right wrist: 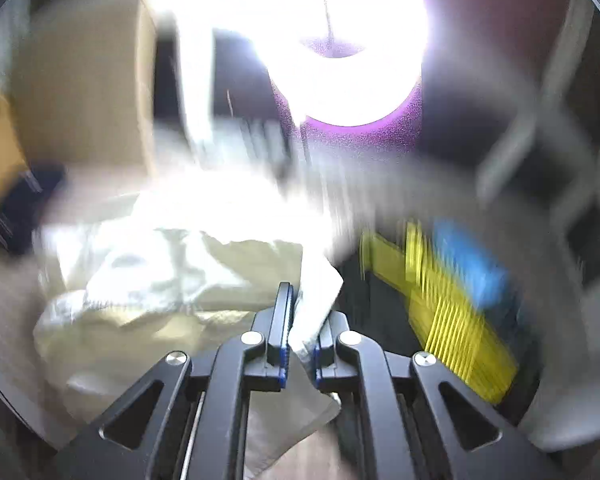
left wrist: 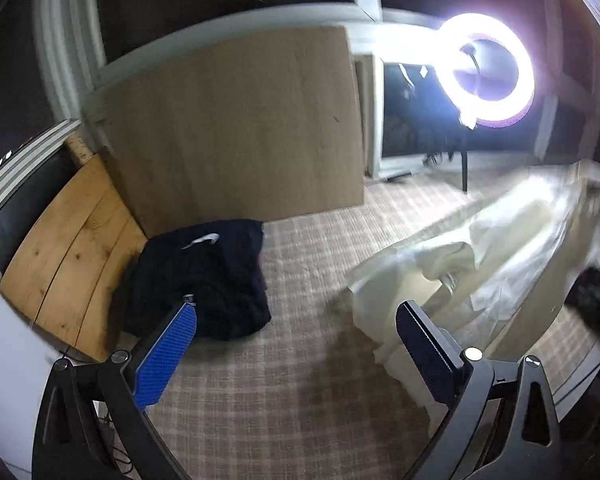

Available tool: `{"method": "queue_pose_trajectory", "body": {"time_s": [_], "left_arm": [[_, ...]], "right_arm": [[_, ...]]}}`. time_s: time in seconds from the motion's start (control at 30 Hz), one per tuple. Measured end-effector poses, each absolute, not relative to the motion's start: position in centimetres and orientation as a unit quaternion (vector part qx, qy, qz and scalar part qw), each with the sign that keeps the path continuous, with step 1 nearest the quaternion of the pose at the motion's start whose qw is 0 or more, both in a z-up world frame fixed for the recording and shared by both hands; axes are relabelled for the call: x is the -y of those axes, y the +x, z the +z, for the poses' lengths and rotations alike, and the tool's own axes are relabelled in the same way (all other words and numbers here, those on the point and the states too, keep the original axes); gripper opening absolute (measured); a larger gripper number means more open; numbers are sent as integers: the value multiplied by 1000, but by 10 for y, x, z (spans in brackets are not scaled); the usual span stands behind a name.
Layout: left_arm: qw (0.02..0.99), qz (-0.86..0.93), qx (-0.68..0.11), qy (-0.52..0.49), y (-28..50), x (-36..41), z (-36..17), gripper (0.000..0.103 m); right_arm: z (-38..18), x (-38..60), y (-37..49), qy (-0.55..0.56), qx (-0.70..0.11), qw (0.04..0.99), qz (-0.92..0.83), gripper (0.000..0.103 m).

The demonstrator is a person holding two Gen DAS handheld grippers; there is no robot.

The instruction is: Fold clothes

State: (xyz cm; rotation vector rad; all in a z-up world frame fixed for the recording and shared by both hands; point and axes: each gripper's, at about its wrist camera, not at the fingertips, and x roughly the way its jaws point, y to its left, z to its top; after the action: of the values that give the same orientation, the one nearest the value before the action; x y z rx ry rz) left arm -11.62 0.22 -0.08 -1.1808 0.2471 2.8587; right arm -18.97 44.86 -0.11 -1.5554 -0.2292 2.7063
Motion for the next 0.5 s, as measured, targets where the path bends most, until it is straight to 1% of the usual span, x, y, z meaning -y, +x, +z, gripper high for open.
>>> {"method": "queue_pose_trajectory", "body": {"time_s": [0.07,0.1,0.13,0.17,0.2,0.23,0.33,0.5], "left_arm": [[34,913,-97,-394,-128,-22,-10,101],[40,910,-103,-399,-133,-30,-13,101],[52,906,-108,-406,-139,-41,-18,101],[63,902,-111,-413,-146,-53,-24,101],[75,897,-114,-420,-152,-63,-30,101],[83,893,-119,-425,-156,-73,-34,101],[114,878,-141,-444,-168,-105,-50,101],[136,850,-161,-482,-184,-136,-80,101]], "right_arm": [[-34,-480,-181,-520,13,-1,854,13],[-50,-494,-178,-529,-11,-5,848,20],[-55,-498,-177,-530,-5,-10,848,29],[-60,-502,-176,-530,2,-15,848,34],[-61,-504,-175,-528,14,-19,849,41],[-63,-503,-177,-525,29,-30,850,43],[-64,-493,-186,-505,67,-77,857,44],[-85,-462,-200,-491,177,-144,841,45]]}}
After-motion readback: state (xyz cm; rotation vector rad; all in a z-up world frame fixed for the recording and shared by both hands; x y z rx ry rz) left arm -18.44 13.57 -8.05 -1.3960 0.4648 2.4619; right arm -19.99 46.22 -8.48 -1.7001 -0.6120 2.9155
